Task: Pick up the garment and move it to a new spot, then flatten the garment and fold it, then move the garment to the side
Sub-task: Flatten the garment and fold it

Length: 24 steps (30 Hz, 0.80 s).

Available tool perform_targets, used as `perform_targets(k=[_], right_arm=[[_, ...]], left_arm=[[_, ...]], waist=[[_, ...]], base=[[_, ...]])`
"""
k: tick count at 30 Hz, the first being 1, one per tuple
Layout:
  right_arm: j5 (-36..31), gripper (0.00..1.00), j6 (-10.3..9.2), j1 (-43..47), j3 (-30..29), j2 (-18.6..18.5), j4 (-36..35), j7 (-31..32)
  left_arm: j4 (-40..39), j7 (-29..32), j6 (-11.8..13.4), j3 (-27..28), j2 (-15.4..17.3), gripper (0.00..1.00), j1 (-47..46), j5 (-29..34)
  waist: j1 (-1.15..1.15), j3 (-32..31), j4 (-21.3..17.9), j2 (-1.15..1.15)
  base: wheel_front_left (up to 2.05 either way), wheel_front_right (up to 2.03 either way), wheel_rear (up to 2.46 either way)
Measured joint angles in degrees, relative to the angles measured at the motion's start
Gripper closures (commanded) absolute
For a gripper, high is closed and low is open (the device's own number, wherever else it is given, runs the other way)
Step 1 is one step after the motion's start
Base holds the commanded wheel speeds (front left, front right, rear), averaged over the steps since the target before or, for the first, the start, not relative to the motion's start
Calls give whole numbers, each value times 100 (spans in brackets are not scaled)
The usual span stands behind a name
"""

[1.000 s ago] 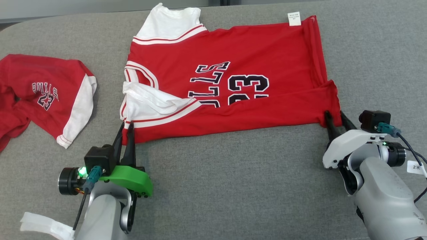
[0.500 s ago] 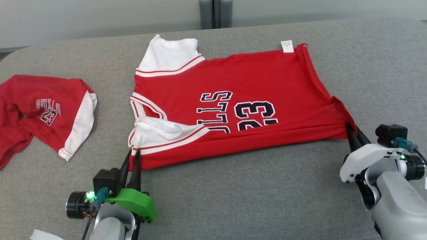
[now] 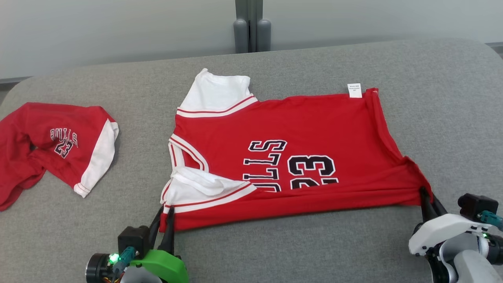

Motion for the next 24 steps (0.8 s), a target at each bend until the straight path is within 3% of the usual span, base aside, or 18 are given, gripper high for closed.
perform_targets(k=[1, 2, 9, 17, 24], right_arm=[[-2, 0, 0, -2, -92, 63, -136, -2], [-25, 0, -7, -3, -135, 101, -232, -2], [-339, 0, -9, -6, -322, 366, -973, -127], [-483, 0, -9, -26, -124, 497, -1897, -298], [-632, 0, -9, -456, 93, 514, -2201, -304]], left_arm=[[16, 0, 1, 0, 0, 4, -2, 1], [16, 0, 3, 3, 3, 0, -4, 1], [-437, 0, 37, 8, 18, 0, -103, -18], [-1789, -2, -37, 159, 20, 0, -125, -132], [-1522, 57, -253, 165, 213, 0, -957, -54]], waist=[[0, 17, -3, 0], [0, 30, -5, 0], [0, 112, -17, 0], [0, 220, -118, 0], [0, 544, -312, 0]], base=[[0, 0, 0], [0, 0, 0], [0, 0, 0], [0, 0, 0], [0, 0, 0]])
